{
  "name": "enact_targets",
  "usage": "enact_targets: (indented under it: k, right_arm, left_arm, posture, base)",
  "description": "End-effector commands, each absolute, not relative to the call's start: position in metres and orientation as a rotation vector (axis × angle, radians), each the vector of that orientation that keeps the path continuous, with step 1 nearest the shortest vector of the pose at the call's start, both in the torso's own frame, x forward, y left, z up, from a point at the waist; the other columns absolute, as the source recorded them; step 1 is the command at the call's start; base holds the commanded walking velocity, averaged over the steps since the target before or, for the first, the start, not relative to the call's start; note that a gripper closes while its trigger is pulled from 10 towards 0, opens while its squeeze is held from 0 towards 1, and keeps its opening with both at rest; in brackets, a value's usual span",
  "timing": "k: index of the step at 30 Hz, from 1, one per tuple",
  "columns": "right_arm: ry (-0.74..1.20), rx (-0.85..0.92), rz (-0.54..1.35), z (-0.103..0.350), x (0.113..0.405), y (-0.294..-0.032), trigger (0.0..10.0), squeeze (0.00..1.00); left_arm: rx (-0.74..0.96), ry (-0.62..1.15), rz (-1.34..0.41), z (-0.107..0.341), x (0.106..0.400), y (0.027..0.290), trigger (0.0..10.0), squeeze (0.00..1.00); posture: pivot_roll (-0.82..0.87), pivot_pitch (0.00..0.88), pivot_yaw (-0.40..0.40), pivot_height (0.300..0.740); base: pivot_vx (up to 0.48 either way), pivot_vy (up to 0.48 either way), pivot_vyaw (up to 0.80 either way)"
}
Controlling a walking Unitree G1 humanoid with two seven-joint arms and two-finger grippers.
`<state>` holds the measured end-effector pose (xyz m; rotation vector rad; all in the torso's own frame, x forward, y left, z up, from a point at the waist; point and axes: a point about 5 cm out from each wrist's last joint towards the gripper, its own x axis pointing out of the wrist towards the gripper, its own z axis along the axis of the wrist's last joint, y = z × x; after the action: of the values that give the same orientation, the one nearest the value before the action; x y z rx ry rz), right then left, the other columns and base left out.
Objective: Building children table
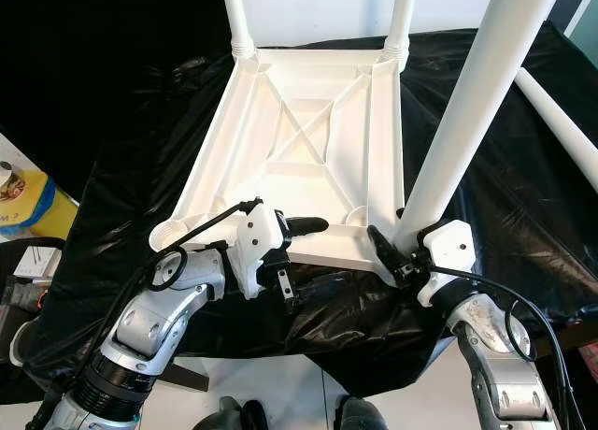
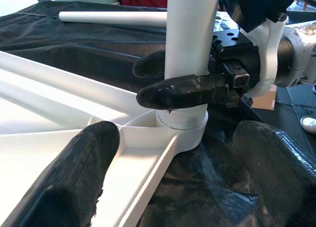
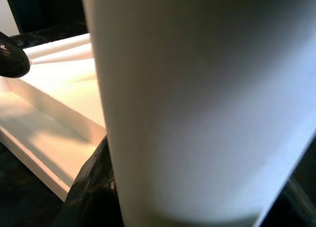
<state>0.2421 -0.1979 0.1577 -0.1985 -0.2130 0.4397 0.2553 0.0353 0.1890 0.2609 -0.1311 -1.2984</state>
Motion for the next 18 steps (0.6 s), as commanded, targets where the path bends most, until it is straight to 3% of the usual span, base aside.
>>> enact_targets:
  k: [1, 6, 7, 16, 18]
  right_arm:
    - [-0.151, -0.168, 0.468, 0.144, 0.238, -0.195, 0.0, 0.00]
    - [-0.128, -0.143, 0.426, 0.138, 0.236, -0.195, 0.0, 0.00]
    - [-0.108, -0.113, 0.387, 0.133, 0.233, -0.194, 10.0, 0.00]
    - [-0.088, -0.089, 0.285, 0.128, 0.233, -0.191, 10.0, 0.00]
    - [-0.078, -0.078, 0.176, 0.126, 0.235, -0.190, 10.0, 0.00]
  left_arm:
    - [0.263, -0.128, -1.268, 0.190, 0.256, 0.035, 10.0, 0.00]
    - [0.261, -0.128, -1.273, 0.190, 0.256, 0.034, 10.0, 0.00]
    - [0.262, -0.127, -1.274, 0.190, 0.256, 0.034, 10.0, 0.00]
    - [0.263, -0.125, -1.277, 0.189, 0.255, 0.034, 10.0, 0.00]
    - [0.263, -0.126, -1.278, 0.188, 0.255, 0.034, 10.0, 0.00]
  posture:
    - [-0.16, 0.171, 0.075, 0.740]
    - [-0.16, 0.173, 0.078, 0.740]
    - [-0.17, 0.173, 0.080, 0.740]
    - [-0.17, 0.171, 0.079, 0.740]
    - [-0.16, 0.165, 0.073, 0.740]
  base:
    - [0.000, 0.000, 0.00]
    - [0.000, 0.000, 0.00]
    - [0.000, 0.000, 0.00]
    - [0.000, 0.000, 0.00]
    - [0.000, 0.000, 0.00]
